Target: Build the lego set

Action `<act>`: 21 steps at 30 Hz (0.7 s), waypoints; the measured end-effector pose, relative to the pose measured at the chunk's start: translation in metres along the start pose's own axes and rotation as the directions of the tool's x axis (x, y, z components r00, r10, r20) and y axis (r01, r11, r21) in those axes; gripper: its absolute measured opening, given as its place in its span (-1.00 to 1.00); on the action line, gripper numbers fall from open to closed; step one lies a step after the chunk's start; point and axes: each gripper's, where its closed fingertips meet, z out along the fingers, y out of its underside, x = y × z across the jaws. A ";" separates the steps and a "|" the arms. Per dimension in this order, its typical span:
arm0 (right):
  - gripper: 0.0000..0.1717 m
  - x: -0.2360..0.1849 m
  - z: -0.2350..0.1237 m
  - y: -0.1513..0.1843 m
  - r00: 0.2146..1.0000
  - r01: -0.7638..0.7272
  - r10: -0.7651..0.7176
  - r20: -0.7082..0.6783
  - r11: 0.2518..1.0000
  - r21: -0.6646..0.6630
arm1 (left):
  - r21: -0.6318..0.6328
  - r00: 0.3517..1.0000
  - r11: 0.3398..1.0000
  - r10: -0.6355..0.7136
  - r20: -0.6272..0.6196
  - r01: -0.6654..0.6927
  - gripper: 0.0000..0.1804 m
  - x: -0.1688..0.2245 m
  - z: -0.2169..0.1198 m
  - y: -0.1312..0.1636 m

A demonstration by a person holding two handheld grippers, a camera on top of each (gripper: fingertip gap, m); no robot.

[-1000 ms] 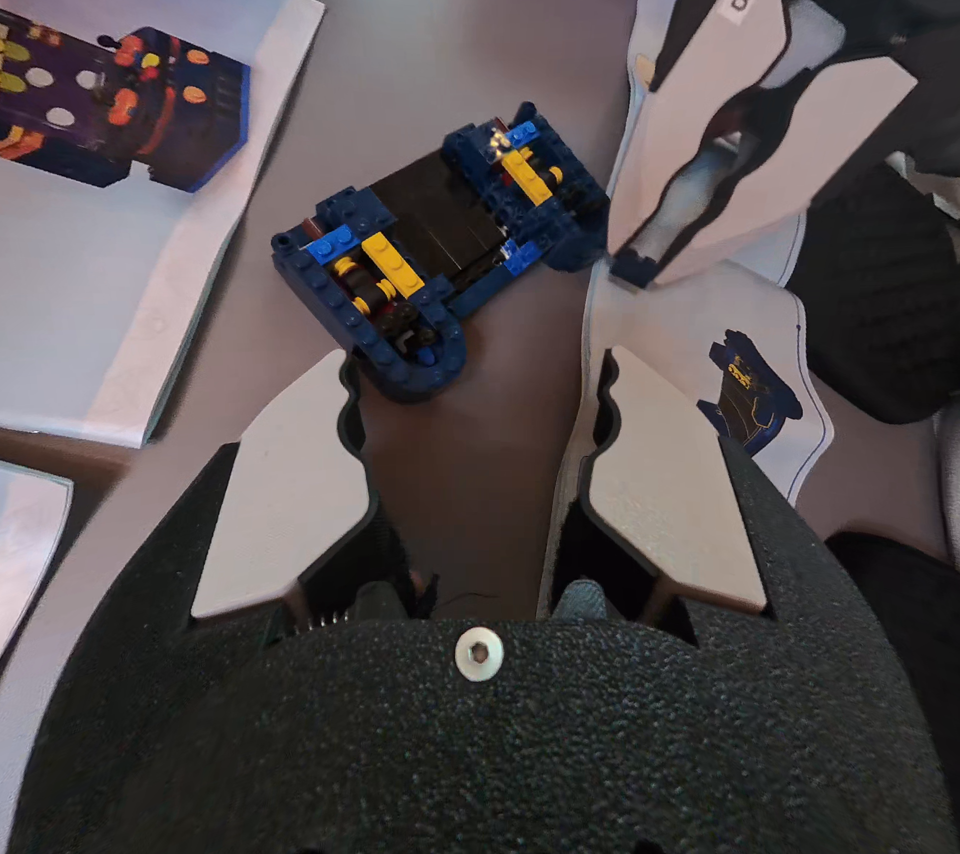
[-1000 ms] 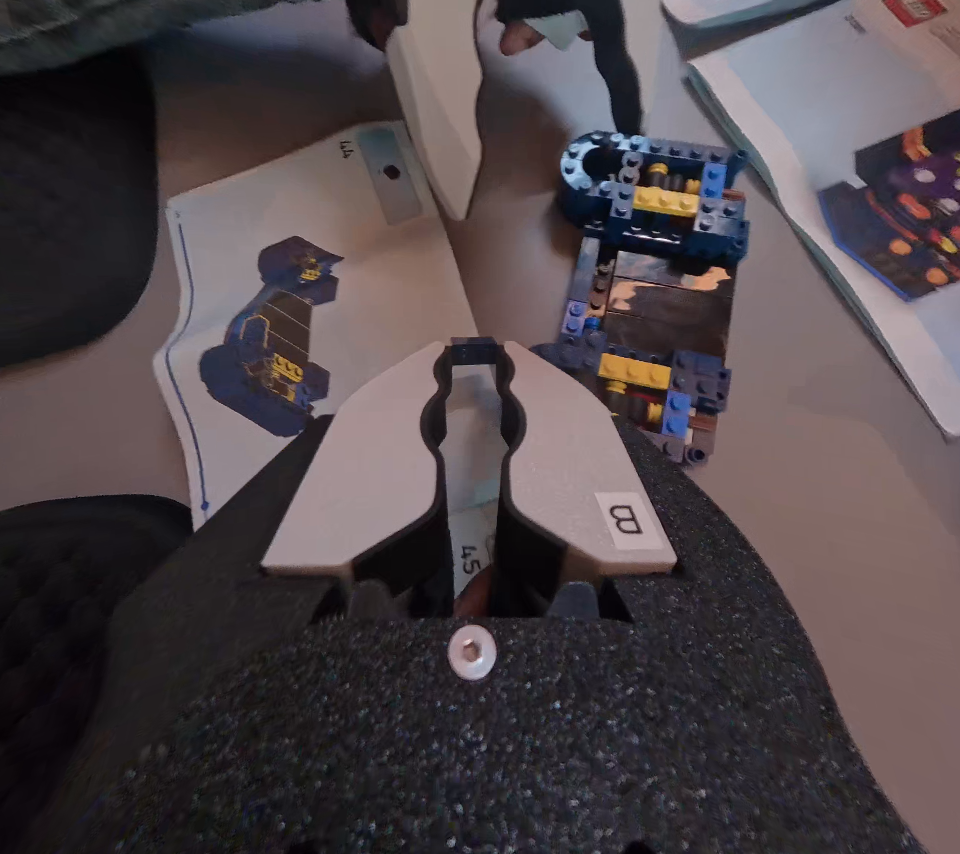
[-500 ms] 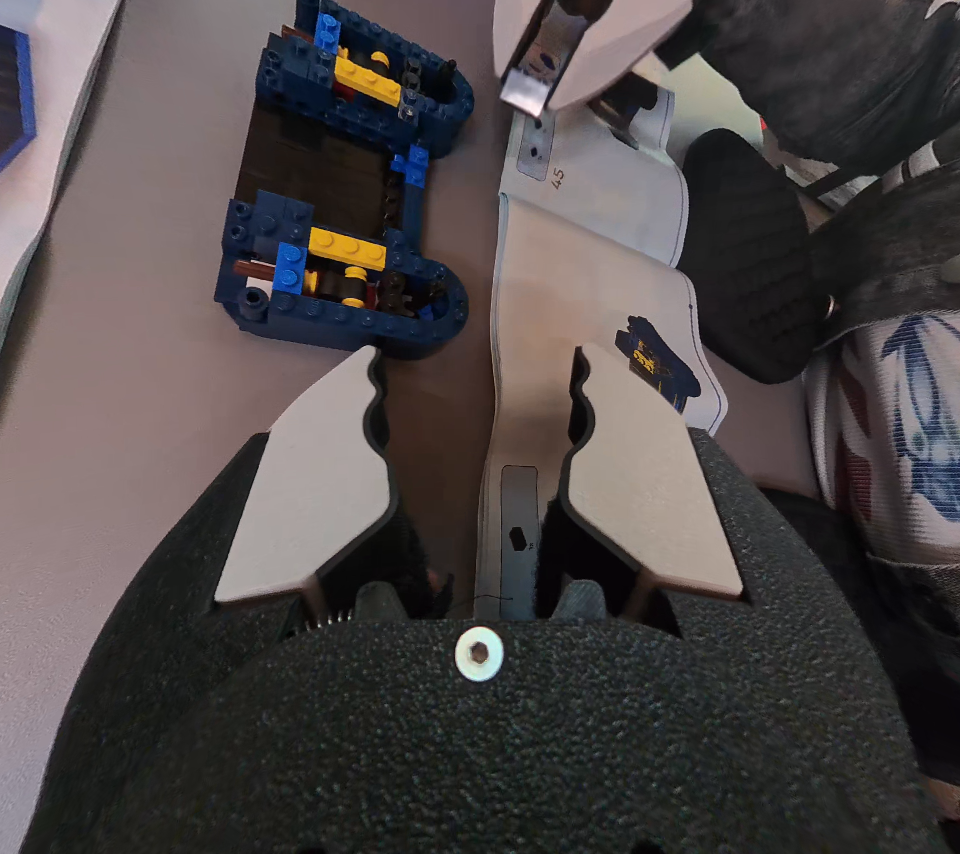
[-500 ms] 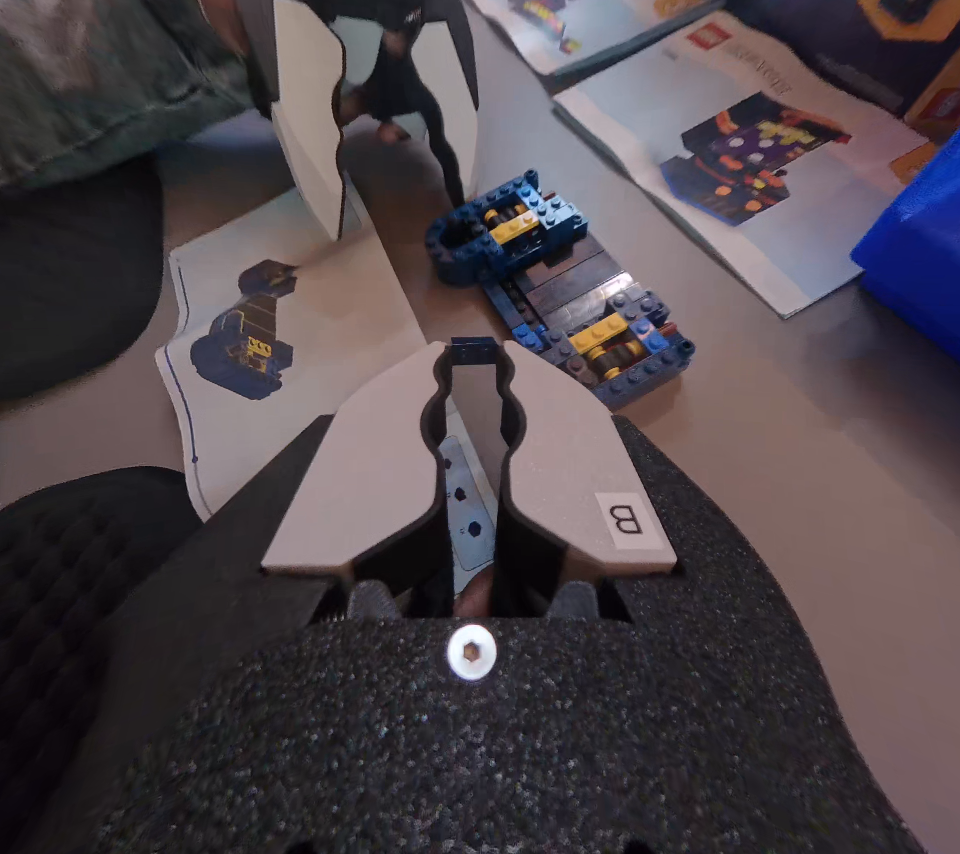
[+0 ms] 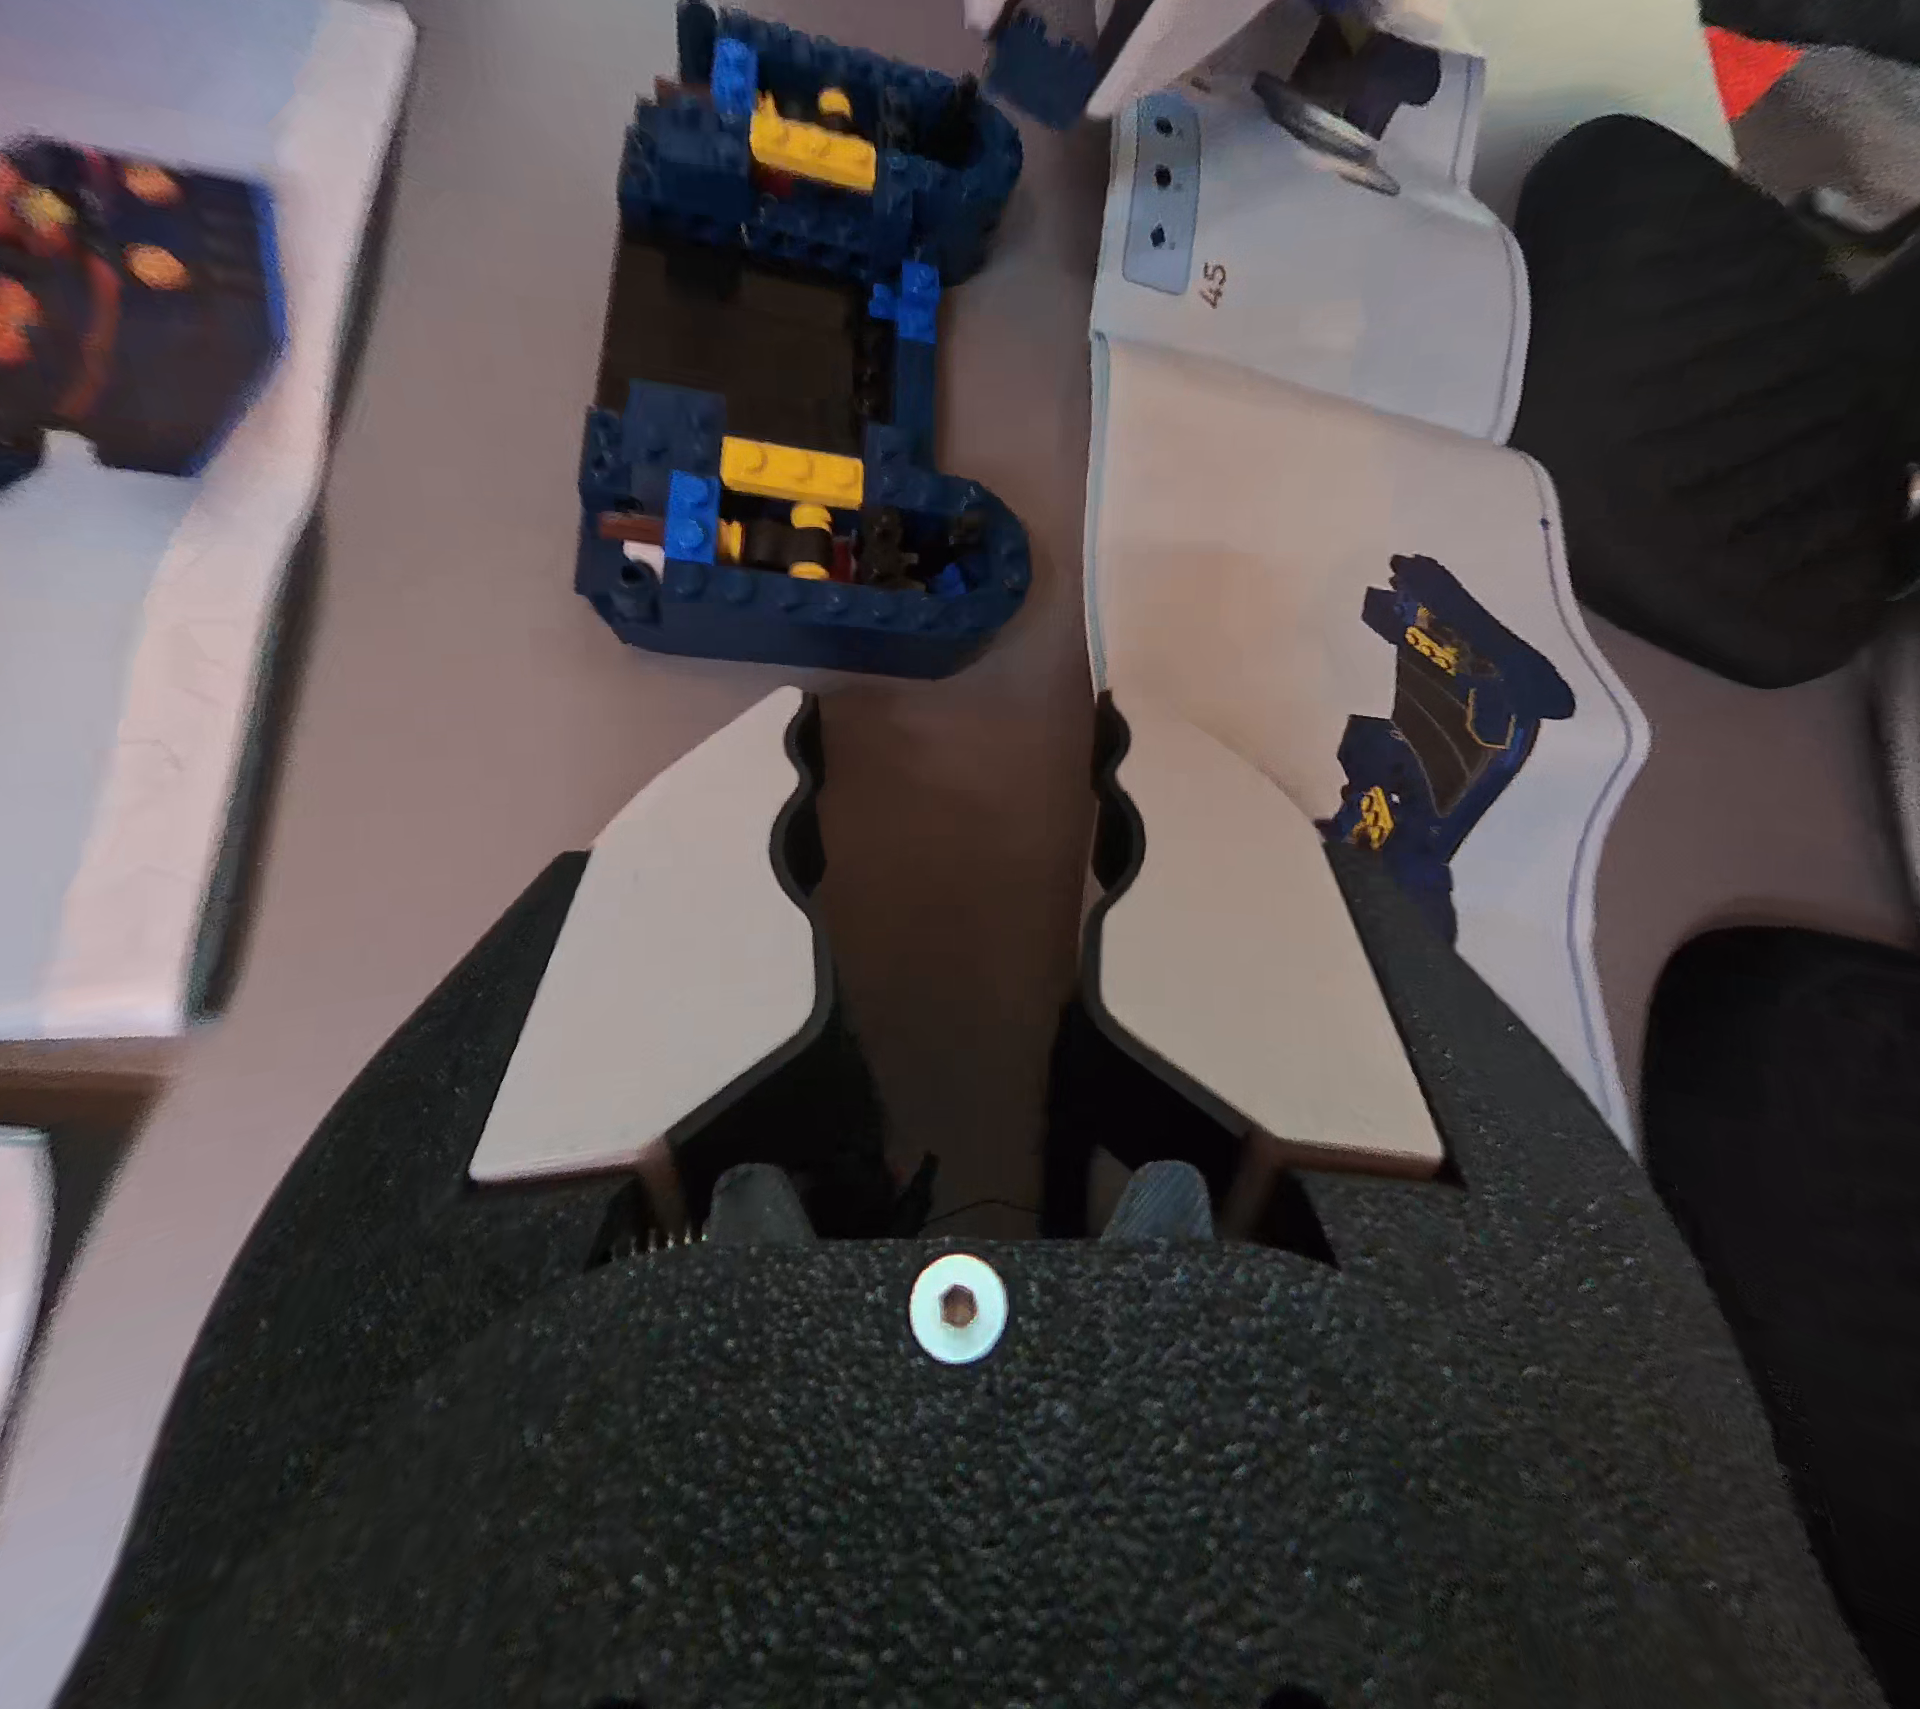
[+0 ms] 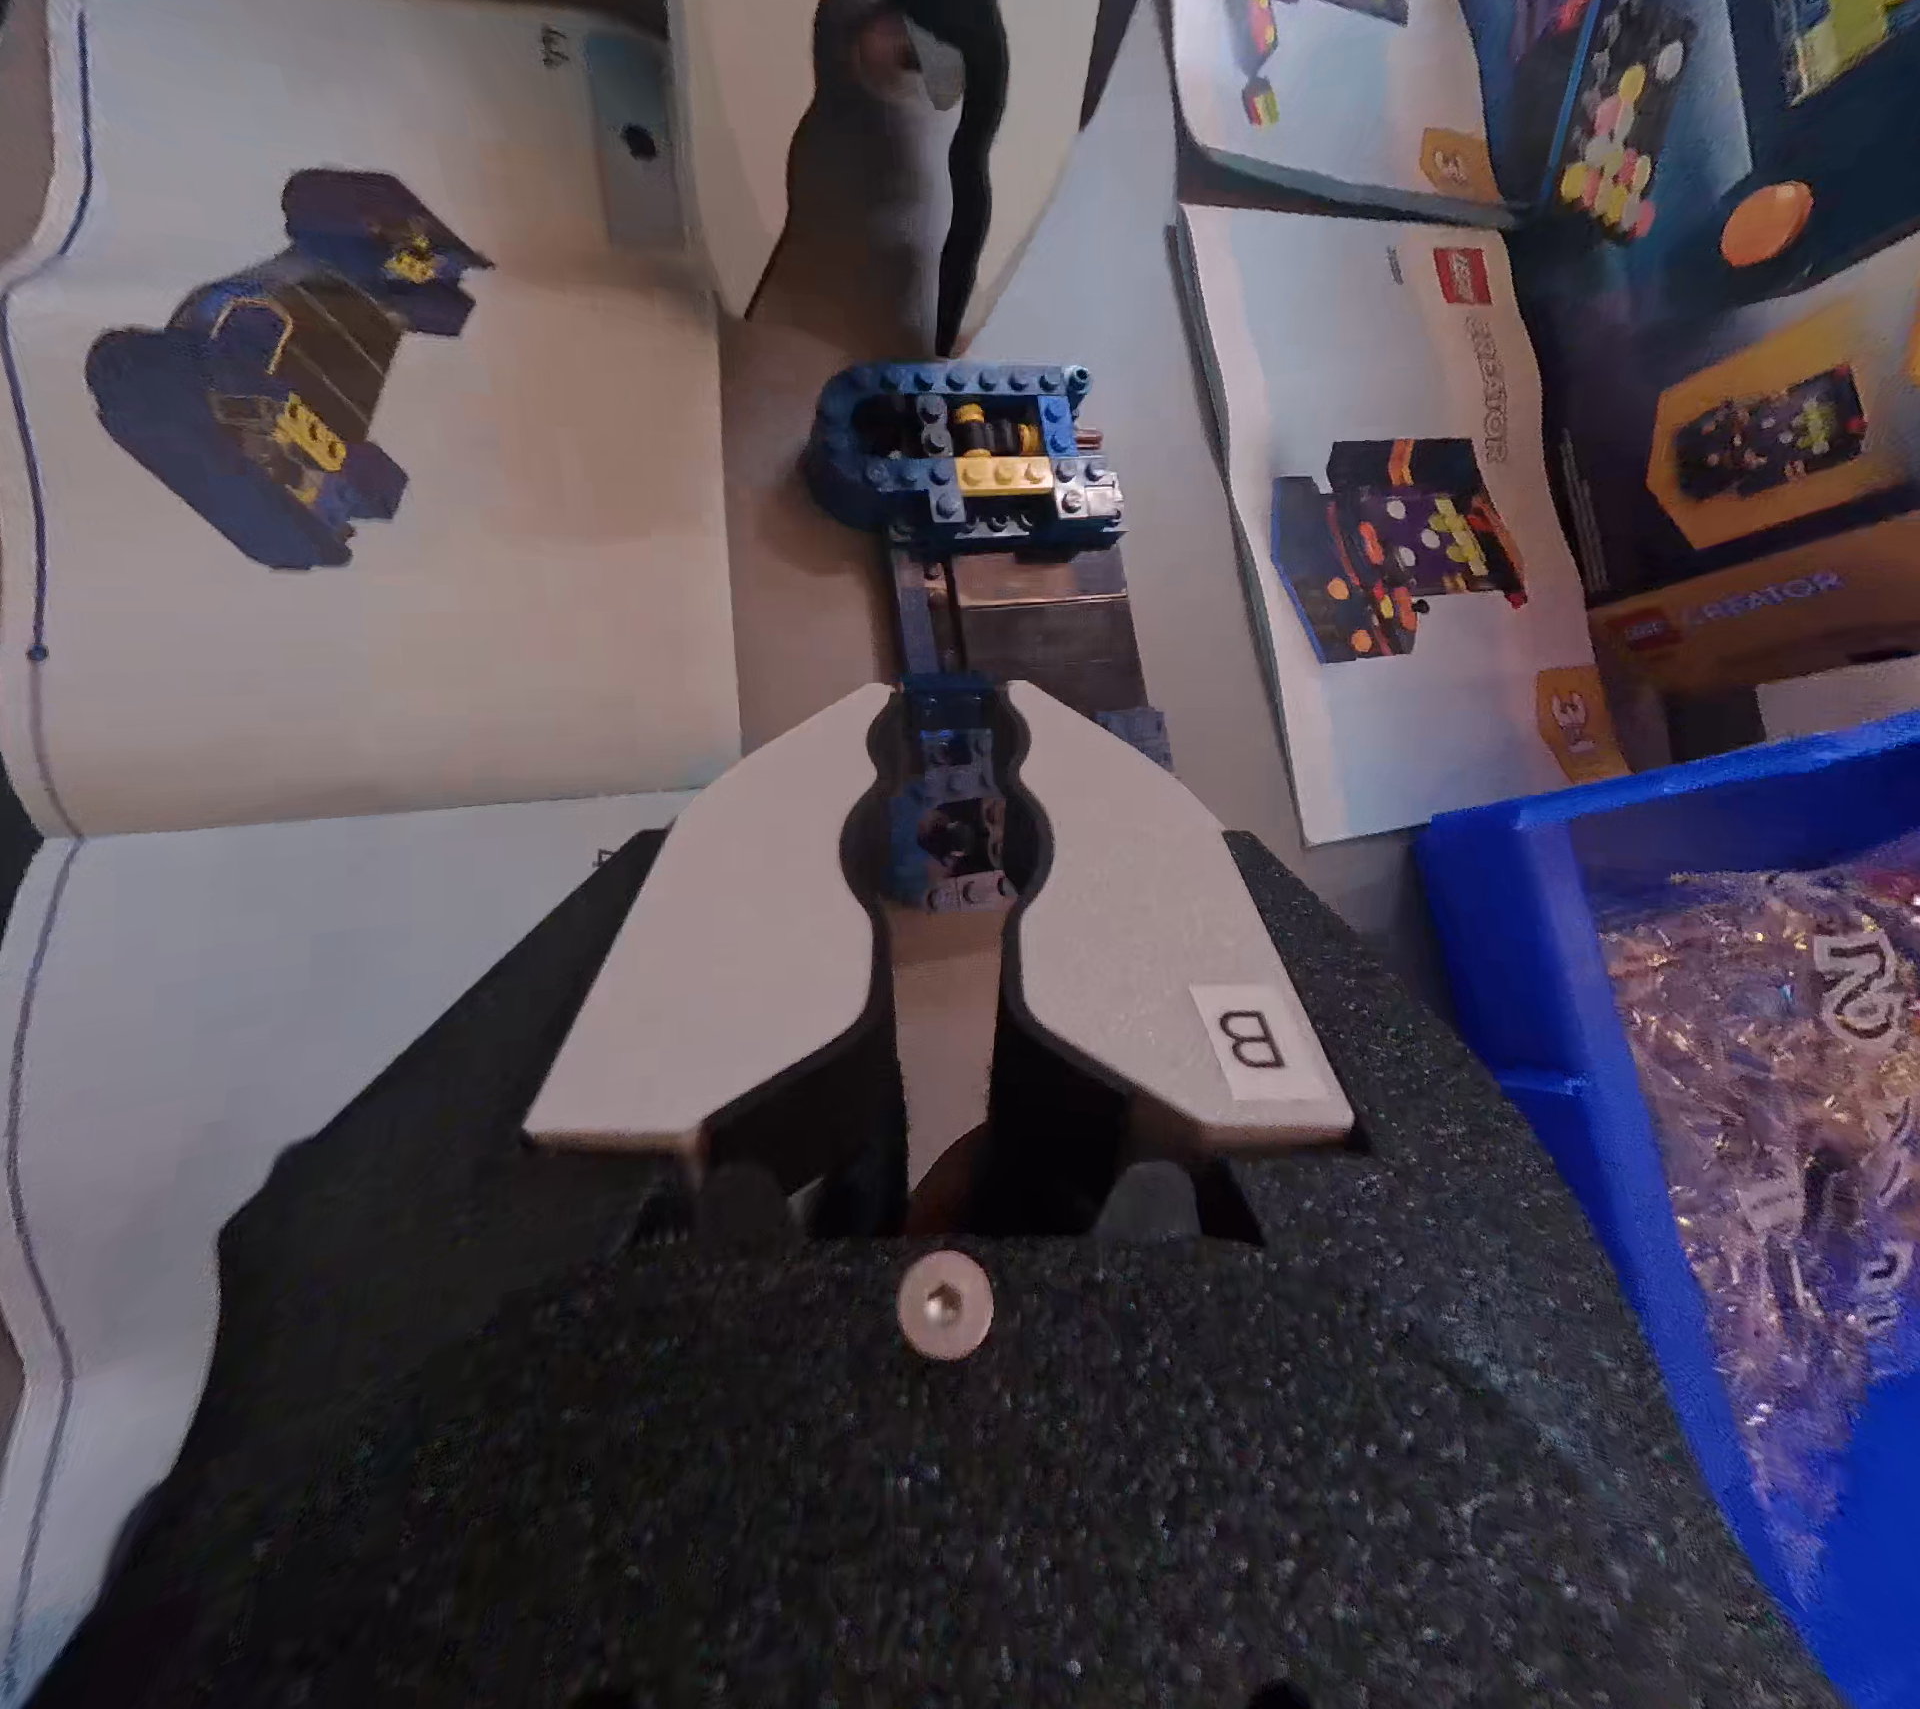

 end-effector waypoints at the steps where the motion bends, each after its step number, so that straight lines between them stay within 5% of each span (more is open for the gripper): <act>1: -0.82 0.002 0.000 -0.004 0.999 -0.050 0.050 0.001 0.999 0.014 | 0.036 0.997 0.998 0.055 0.046 -0.057 -0.46 -0.002 -0.004 -0.008; 4: -0.82 0.011 -0.003 -0.026 0.940 -0.339 0.338 0.034 0.923 0.180 | 0.169 0.912 0.919 0.303 0.278 -0.357 -0.50 -0.002 -0.025 -0.049; 6: -0.82 0.014 -0.007 -0.044 0.836 -0.547 0.529 0.146 0.778 0.310 | 0.207 0.778 0.802 0.425 0.463 -0.561 -0.60 0.008 -0.040 -0.075; 11: -0.82 0.003 -0.004 -0.069 0.681 -0.728 0.656 0.324 0.563 0.391 | -0.056 0.434 0.606 0.627 0.647 -0.793 -0.75 0.020 -0.036 -0.087; 14: -0.82 0.003 -0.007 -0.078 0.613 -0.784 0.686 0.392 0.467 0.409 | -0.068 0.394 0.572 0.641 0.659 -0.817 -0.77 0.026 -0.034 -0.090; 21: -0.82 -0.004 -0.006 -0.086 0.581 -0.809 0.692 0.429 0.436 0.393 | -0.089 0.363 0.548 0.658 0.659 -0.832 -0.88 0.031 -0.033 -0.093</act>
